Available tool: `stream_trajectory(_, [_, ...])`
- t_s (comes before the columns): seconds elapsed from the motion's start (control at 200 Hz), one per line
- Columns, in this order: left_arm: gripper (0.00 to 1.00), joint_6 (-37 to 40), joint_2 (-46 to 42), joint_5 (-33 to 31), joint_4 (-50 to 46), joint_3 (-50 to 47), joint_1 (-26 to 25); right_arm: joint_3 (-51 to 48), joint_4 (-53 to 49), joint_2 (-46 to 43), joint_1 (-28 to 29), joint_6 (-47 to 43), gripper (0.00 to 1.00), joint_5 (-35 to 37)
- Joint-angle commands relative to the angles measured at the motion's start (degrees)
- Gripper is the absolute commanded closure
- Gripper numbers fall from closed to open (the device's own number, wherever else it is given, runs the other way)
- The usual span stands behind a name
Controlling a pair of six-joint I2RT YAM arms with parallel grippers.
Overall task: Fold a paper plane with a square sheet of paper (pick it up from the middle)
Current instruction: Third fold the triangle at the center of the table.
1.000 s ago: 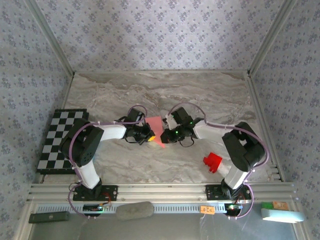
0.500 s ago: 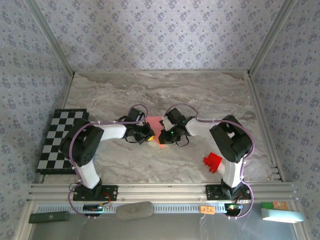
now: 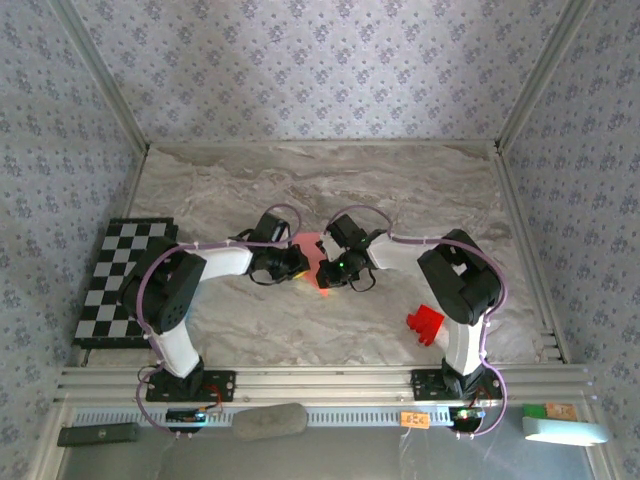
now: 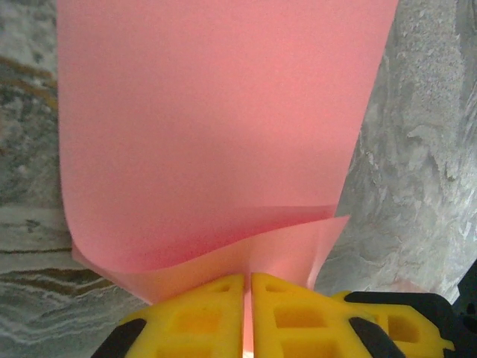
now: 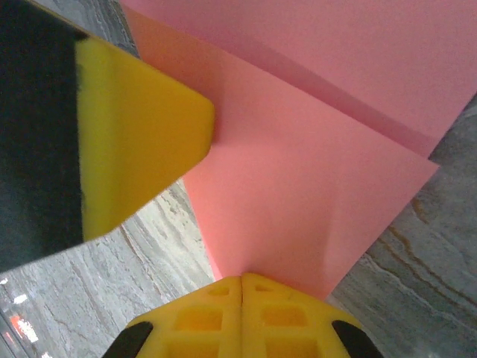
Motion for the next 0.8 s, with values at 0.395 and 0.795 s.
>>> stream_trajectory(0.395, [0.91, 7.5, 3.6, -2.2, 1.0, -3.6, 7.7, -1.4, -10.1, 4.2, -0.3, -2.0, 0.97, 10.1])
stream_trajectory(0.795, [0.91, 11.7, -1.9, -2.9, -9.3, 4.0, 13.2, -1.1, -9.6, 3.5, -0.6, -1.6, 0.97, 9.4])
